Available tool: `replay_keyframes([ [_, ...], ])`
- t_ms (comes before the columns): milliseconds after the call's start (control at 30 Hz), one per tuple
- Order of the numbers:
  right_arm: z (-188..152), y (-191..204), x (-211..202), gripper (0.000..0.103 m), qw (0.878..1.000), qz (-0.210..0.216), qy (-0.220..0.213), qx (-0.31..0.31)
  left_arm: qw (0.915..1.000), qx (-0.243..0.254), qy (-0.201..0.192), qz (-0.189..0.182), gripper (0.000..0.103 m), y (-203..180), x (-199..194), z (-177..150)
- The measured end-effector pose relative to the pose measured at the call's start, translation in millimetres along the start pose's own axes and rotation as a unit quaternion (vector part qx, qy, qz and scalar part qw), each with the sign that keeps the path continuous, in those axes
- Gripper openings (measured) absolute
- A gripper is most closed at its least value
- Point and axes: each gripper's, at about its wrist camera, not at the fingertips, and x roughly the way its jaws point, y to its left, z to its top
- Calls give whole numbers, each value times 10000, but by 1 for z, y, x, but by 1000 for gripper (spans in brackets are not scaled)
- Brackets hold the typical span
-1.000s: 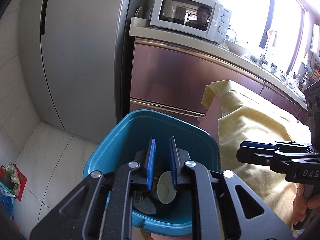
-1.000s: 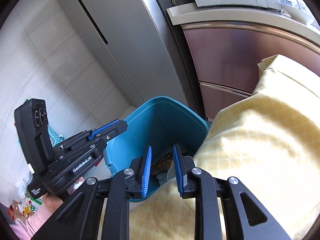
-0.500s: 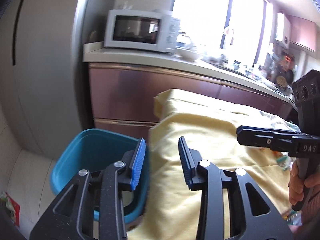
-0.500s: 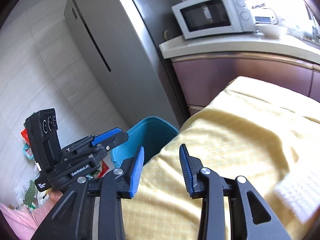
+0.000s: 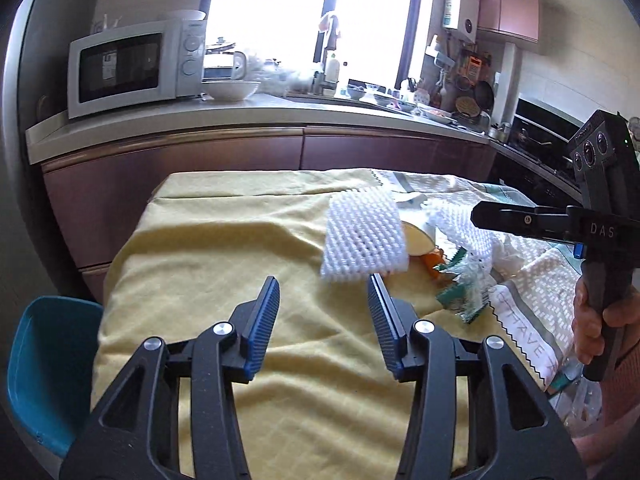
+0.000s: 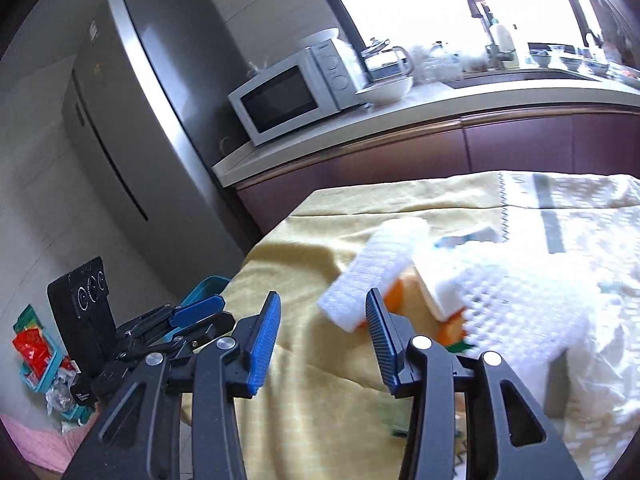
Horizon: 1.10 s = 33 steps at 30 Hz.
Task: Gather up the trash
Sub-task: 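Close the right tool on a white foam net on the table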
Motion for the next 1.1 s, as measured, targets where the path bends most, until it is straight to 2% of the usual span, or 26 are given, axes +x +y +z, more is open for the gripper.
replay_keyframes([
  [133, -6, -33, -20, 45, 9988, -302, -133, 370, 9995, 248, 88, -148, 48, -24, 19, 4],
  [267, -18, -59, -26, 49, 9961, -513, -82, 707, 9986, 468, 170, -202, 52, -41, 37, 9],
  [467, -35, -91, -23, 52, 9913, -496, 44, 1219, 9974, 628, 355, -82, 53, -50, 60, 14],
  [533, -40, -98, -24, 57, 9897, -449, 20, 1357, 9969, 671, 411, -15, 53, -51, 66, 14],
  [700, -38, -108, -14, 59, 9868, -341, -50, 1585, 9959, 636, 637, 118, 50, -48, 84, 17],
  [900, -32, -112, -3, 56, 9841, -174, -77, 1765, 9953, 516, 821, 12, 34, -43, 94, 19],
  [967, -31, -110, -2, 46, 9842, -144, -94, 1762, 9953, 514, 816, 12, 21, -42, 94, 20],
  [1033, -31, -109, -3, 35, 9846, -123, -114, 1738, 9957, 484, 791, 11, 16, -40, 92, 21],
  [1100, -30, -107, -6, 31, 9852, -116, -164, 1703, 9964, 441, 728, 26, 14, -39, 89, 23],
])
